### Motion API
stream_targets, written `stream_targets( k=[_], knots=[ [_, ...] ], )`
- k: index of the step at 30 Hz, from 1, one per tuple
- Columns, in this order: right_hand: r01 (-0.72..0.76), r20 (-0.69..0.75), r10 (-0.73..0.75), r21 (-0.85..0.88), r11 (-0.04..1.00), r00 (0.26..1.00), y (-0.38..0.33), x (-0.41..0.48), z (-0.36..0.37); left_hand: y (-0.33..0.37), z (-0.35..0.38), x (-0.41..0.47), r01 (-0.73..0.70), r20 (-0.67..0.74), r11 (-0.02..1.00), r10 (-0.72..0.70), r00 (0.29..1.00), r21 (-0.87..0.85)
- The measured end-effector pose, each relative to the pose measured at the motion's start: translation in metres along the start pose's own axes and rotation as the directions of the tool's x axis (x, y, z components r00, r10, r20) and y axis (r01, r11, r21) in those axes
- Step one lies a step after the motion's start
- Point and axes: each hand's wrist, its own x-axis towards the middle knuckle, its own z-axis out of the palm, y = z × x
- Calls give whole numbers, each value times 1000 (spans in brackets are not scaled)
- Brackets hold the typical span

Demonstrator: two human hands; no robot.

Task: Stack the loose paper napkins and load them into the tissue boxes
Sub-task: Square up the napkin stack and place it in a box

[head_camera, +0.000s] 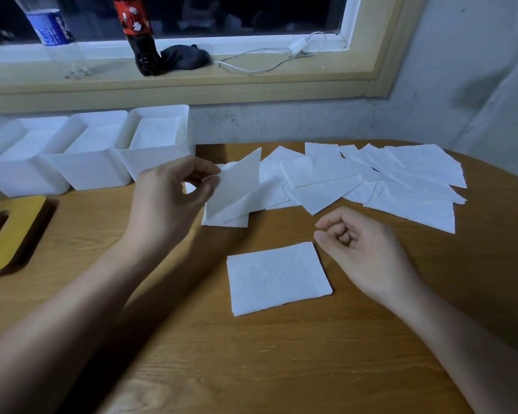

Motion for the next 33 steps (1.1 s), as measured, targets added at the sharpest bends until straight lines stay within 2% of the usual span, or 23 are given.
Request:
stream_targets(
  k=[2, 4, 8, 11, 13, 15, 19, 21, 25, 29, 33],
  knots=[
    [1, -44, 1, 32, 999, 999, -2, 0, -1, 15, -7, -3, -65, 20, 997, 66, 998, -36],
    [-18, -66, 22, 72, 997, 998, -3, 2, -2, 30, -13, -6, -54, 73, 989, 65, 995, -139],
    [-43, 10, 42, 232, 972, 999, -7, 4, -4, 54, -18, -14, 99, 252, 891, 18, 967, -443],
    [-108, 109, 62, 489, 866, 992, -16, 3, -6, 55, -13, -18, 204, 323, 827, -29, 946, -523],
    [-156, 149, 87, 562, 812, 985, -19, 2, -8, 52, -9, -18, 292, 382, 811, -93, 919, -507],
    [-183, 148, 123, 529, 829, 981, -18, 2, -8, 49, -6, -19, 364, 435, 812, -153, 887, -456],
    [-220, 126, 182, 451, 865, 975, -14, 2, -9, 44, -7, -16, 413, 529, 859, -209, 822, -303],
    [-220, 122, 185, 440, 870, 975, -12, 2, -9, 43, -10, -14, 434, 608, 875, -228, 760, -215],
    [-236, 136, 199, 387, 891, 971, -10, 0, -3, 38, -14, -10, 507, 769, 857, -261, 584, -93],
    [-188, 120, 163, 242, 952, 979, -5, -2, 5, 32, -11, -8, 447, 808, 894, -291, 512, 39],
    [-151, 97, 138, 141, 978, 986, 0, -1, 10, 25, -4, -9, 394, 807, 913, -310, 502, 105]
  ],
)
